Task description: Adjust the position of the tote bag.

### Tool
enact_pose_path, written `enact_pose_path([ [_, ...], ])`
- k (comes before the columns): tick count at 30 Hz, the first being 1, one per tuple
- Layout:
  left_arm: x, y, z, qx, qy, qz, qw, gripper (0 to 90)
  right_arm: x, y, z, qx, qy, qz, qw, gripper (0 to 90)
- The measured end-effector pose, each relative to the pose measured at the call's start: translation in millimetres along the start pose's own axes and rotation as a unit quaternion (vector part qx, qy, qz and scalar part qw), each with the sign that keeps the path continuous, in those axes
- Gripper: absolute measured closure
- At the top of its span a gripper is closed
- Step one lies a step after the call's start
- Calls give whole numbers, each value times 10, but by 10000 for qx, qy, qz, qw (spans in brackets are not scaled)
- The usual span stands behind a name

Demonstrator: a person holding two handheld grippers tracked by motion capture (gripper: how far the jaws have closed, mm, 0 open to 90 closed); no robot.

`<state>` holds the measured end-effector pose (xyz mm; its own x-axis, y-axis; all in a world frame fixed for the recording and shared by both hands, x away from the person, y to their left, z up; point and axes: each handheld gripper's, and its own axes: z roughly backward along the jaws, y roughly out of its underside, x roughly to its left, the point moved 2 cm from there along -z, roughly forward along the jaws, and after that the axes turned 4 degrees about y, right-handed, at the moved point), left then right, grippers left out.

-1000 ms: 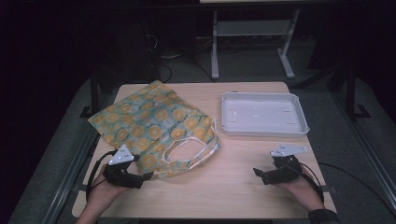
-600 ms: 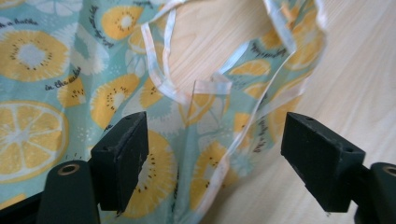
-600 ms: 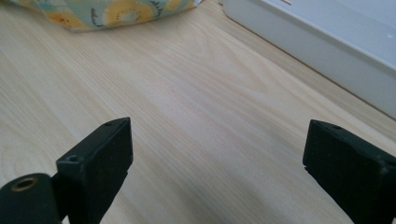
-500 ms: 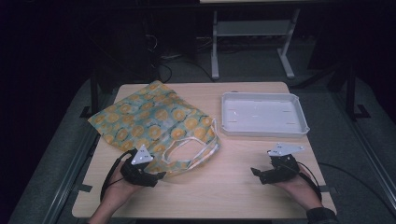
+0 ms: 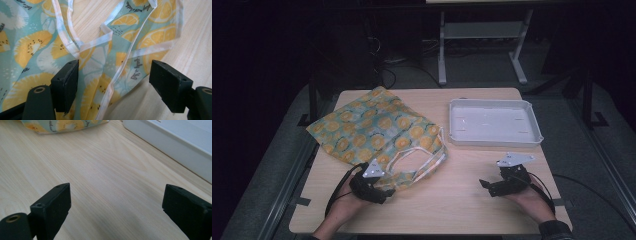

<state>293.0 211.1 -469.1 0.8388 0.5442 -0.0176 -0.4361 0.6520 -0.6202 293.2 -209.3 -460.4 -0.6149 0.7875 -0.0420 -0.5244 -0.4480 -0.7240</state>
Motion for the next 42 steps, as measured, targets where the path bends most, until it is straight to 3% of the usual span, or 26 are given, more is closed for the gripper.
enact_pose_path([
  [7,-67,-42,-53,87,98,-180,9998,212,-1,5,7,15,0,-21,10000,79],
  [16,-111,-63,-124,176,110,-213,9996,206,-6,7,6,15,1,-3,10000,79],
  [22,-68,-93,-117,103,68,-1,9999,444,-9,11,0,31,2,6,10000,80],
  [24,-45,-98,-107,127,77,-8,9999,594,-7,12,1,37,-2,12,10000,80],
  [25,-39,-101,-103,131,55,2,9999,594,-8,13,0,35,-1,17,10000,80],
  [26,-30,-104,-97,161,32,-7,9999,648,-10,13,-3,36,11,11,10000,80],
  [28,-25,-106,-99,150,22,17,9999,801,-12,13,-2,41,9,16,10000,81],
  [29,-16,-105,-93,194,12,-11,9998,801,-12,13,-2,41,9,16,10000,81],
  [30,-10,-104,-82,177,69,3,9998,856,-12,13,0,39,-1,29,10000,81],
  [42,-6,-36,73,148,428,127,9989,885,3,0,25,20,-37,23,10000,133],
])
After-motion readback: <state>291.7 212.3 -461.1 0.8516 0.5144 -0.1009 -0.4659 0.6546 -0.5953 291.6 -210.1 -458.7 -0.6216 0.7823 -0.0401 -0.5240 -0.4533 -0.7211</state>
